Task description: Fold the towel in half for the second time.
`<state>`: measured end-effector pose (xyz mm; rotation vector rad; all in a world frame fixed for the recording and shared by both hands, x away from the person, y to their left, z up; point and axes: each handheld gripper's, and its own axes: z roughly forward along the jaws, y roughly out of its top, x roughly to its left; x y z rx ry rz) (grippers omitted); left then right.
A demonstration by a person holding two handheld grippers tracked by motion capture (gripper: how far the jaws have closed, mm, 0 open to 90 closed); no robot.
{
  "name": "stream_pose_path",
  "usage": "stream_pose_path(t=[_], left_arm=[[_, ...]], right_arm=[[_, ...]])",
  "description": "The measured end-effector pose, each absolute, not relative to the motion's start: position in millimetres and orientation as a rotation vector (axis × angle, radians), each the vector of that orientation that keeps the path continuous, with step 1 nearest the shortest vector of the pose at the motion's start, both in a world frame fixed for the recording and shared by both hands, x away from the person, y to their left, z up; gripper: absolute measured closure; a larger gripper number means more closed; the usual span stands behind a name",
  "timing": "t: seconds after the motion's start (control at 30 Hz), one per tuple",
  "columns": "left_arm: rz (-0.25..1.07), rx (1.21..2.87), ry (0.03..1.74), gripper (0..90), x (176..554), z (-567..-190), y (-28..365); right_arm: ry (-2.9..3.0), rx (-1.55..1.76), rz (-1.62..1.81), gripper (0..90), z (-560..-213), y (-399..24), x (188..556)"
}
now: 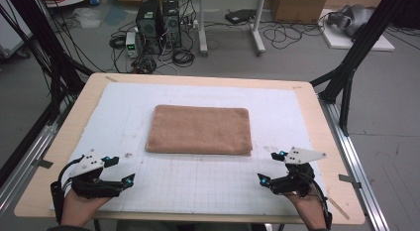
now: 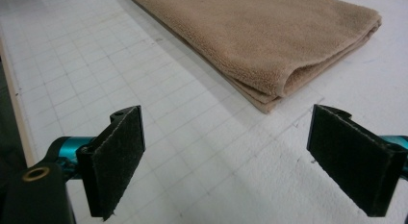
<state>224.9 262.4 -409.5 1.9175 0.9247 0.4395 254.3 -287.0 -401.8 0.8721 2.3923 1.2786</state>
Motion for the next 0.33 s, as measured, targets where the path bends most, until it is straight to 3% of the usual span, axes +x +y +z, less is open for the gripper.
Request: stream_pose_path(t=[0.33], left_arm=[[0.429,1.909,0.937,15.9,219.7,-416.1,265.1]], right_arm=[[2.389,0.855,1.277,12.0,-406.0,-286.5,246.5]])
